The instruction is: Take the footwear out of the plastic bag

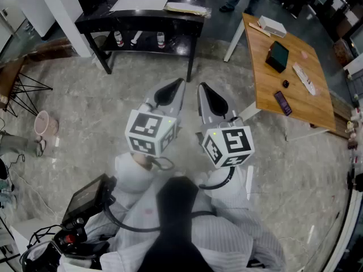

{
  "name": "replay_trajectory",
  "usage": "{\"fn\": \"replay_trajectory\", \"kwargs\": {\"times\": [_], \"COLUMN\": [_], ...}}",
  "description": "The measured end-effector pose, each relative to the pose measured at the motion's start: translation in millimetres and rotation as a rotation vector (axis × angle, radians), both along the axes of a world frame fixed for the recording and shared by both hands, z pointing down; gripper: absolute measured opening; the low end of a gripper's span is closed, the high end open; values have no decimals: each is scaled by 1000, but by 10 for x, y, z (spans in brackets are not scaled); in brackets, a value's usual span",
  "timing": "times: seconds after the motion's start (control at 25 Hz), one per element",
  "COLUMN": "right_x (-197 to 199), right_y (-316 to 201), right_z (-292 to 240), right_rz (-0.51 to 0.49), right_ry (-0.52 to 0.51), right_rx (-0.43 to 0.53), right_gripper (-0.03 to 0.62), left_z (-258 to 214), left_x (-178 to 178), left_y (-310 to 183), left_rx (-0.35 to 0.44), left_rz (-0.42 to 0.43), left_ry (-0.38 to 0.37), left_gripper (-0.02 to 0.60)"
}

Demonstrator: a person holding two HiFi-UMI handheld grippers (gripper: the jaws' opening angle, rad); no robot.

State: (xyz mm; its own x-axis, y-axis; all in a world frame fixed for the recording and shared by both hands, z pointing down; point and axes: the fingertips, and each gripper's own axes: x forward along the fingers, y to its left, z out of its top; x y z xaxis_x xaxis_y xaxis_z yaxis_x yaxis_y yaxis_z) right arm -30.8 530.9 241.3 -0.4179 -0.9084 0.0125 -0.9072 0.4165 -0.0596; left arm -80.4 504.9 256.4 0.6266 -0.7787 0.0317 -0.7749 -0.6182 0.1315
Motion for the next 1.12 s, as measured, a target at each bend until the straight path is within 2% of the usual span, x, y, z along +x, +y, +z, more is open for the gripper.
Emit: {"fn": "replay_trajectory", "kwargs": {"times": [0.4,0.72,0.92,1.12], "right_x": [-1,158,300,434], "right_y": [-52,-196,-660,-1602], "right_z": [31,206,362,479], "right_rz": [0,-9,3,28], "right_ry": [-3,-39,-46,-55], "right_rx": [-22,-49,-69,-82], "right_gripper": [12,14,14,14], "left_z": [28,220,344,449], "left_x": [-21,21,131,168], "left_y": [-37,-164,-663,-1619], "left_rx": [-17,-43,-58,-69], "left_rz": [-18,-72,-76,-72], "left_ry": [-2,-24,-23,-26], "left_gripper": [-2,-2,-2,-2]}}
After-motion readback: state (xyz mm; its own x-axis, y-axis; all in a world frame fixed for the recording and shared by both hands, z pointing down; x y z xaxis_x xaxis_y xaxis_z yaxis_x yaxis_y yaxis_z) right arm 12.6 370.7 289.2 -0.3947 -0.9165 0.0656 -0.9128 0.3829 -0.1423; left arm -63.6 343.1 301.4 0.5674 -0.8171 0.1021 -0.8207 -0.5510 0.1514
